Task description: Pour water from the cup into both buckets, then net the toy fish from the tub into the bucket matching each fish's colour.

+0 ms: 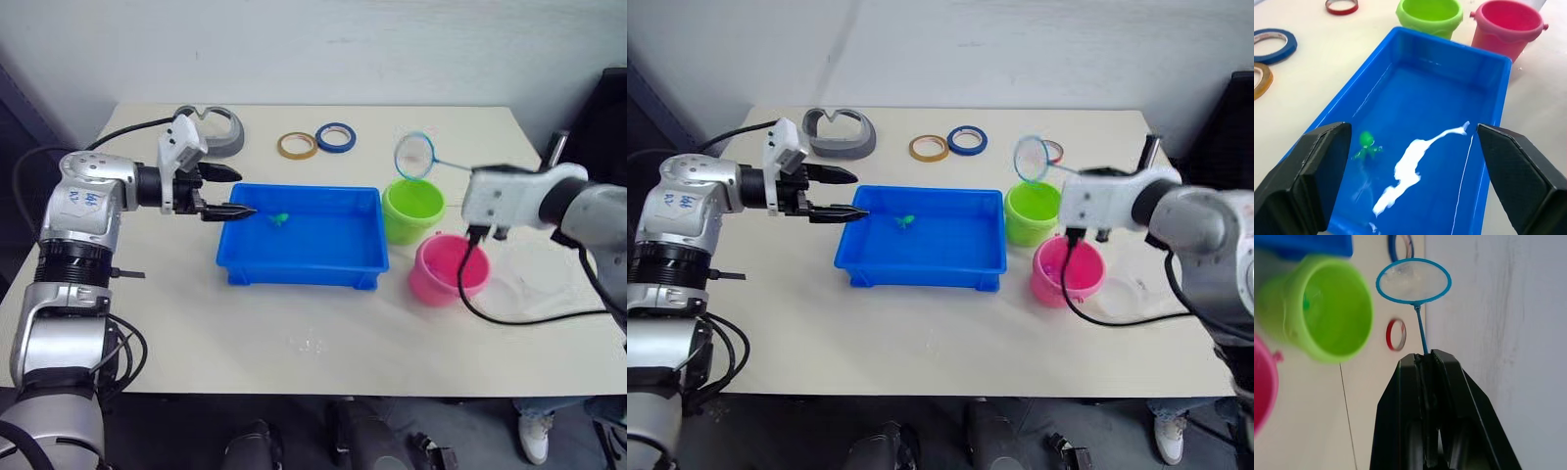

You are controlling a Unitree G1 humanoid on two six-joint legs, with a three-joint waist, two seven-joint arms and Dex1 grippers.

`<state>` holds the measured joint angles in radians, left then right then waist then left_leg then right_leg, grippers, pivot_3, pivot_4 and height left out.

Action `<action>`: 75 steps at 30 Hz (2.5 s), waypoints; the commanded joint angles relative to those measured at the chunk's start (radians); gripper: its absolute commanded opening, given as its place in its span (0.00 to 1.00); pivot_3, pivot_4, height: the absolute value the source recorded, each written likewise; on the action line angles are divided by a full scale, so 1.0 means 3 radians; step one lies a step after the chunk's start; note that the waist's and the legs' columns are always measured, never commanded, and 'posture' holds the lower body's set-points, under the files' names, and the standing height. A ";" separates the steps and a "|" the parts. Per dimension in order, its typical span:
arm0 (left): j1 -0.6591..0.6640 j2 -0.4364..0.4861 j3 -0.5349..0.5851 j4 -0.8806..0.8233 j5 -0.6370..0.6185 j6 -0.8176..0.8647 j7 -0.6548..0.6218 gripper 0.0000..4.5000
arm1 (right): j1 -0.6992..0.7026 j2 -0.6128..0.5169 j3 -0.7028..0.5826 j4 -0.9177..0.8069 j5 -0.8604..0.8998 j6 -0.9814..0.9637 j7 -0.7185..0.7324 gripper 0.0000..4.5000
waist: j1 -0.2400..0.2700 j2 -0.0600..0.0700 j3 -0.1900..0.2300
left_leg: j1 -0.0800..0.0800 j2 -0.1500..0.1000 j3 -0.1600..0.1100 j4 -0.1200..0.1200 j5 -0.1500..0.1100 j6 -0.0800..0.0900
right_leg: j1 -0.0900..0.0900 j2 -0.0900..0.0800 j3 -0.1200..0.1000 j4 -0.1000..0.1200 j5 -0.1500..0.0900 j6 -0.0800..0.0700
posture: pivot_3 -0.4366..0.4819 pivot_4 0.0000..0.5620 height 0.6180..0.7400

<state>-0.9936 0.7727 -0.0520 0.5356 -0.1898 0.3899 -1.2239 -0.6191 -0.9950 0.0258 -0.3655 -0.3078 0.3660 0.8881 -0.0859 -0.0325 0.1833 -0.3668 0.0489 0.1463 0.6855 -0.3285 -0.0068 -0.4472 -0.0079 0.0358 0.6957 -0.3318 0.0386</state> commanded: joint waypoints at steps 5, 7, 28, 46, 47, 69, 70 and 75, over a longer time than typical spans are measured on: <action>0.0157 0.0492 0.0231 0.0097 0.0070 -0.0156 0.0076 0.99 | -0.0360 0.0659 0.0287 -0.0128 0.0491 0.0903 0.0156 0.00 | 0.0005 0.0000 0.0000 | -0.0002 -0.0002 0.0000 -0.0001 0.0000 0.0001 | 0.0000 -0.0003 0.0000 -0.0002 0.0000 -0.0001 | 0.48 0.27 0.98; 0.0254 0.0585 0.0303 0.0024 0.0041 -0.0109 0.0089 0.99 | -0.0381 0.0834 0.0466 -0.0047 0.0474 0.0940 0.0101 0.00 | 0.0012 0.0000 0.0000 | -0.0005 -0.0002 -0.0001 0.0000 0.0000 0.0001 | -0.0002 -0.0004 -0.0001 -0.0002 0.0000 -0.0001 | 0.48 0.27 0.98; 0.0994 0.0803 0.0698 -0.0887 -0.0245 0.0419 0.0273 0.99 | -0.0494 0.1605 0.1314 0.0935 0.0023 0.0564 -0.0325 0.00 | -0.0001 -0.0005 -0.0003 | -0.0007 -0.0003 -0.0002 0.0000 -0.0001 0.0004 | -0.0002 -0.0005 -0.0002 -0.0002 0.0000 -0.0001 | 0.48 0.27 0.98; 0.1081 0.0818 0.0731 -0.1136 -0.0346 0.0603 0.0343 0.99 | -0.0736 0.2581 0.0540 0.1488 0.0807 0.1330 -0.0721 0.00 | -0.0003 -0.0008 -0.0005 | -0.0009 -0.0004 -0.0003 0.0000 -0.0001 0.0004 | -0.0003 -0.0007 -0.0005 -0.0002 0.0000 -0.0001 | 0.48 0.27 0.98; 0.1079 0.0816 0.0730 -0.1147 -0.0349 0.0612 0.0344 0.99 | -0.0756 0.2588 0.0504 0.1480 0.0845 0.1362 -0.0734 0.00 | -0.0008 -0.0008 -0.0005 | -0.0009 -0.0004 -0.0003 0.0000 -0.0001 0.0004 | -0.0003 -0.0007 -0.0004 -0.0002 0.0000 -0.0001 | 0.48 0.27 0.98; 0.0843 0.0696 0.0558 -0.1120 -0.0372 0.0649 0.0338 0.99 | -0.0636 0.2160 0.0427 0.0300 0.1750 0.2236 -0.0606 0.00 | -0.0002 -0.0009 -0.0005 | -0.0011 -0.0004 -0.0005 -0.0002 -0.0002 0.0004 | -0.0003 -0.0006 -0.0004 -0.0006 0.0000 -0.0001 | 0.48 0.27 0.98; 0.0831 0.0691 0.0547 -0.1114 -0.0372 0.0645 0.0339 0.99 | -0.0633 0.2155 0.0432 0.0293 0.1762 0.2237 -0.0618 0.00 | 0.0000 -0.0009 -0.0005 | -0.0011 -0.0004 -0.0005 -0.0002 -0.0002 0.0004 | -0.0003 -0.0006 -0.0004 -0.0006 0.0000 -0.0001 | 0.48 0.27 0.98; 0.0792 0.0679 0.0521 -0.1079 -0.0365 0.0630 0.0332 0.99 | -0.0620 0.2118 0.0438 0.0263 0.1822 0.2249 -0.0659 0.00 | 0.0001 -0.0009 -0.0005 | -0.0012 -0.0004 -0.0005 -0.0003 -0.0002 0.0004 | -0.0003 -0.0006 -0.0004 -0.0008 0.0000 -0.0001 | 0.48 0.27 0.98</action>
<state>-0.7372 0.9753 0.0970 0.2119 -0.2919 0.5901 -1.1244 -0.8052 -0.3477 0.1593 -0.2355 0.2235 1.0478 0.6986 -0.0856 -0.0350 0.1818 -0.3702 0.0477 0.1448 0.6846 -0.3290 -0.0054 -0.4481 -0.0097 0.0344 0.6933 -0.3318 0.0384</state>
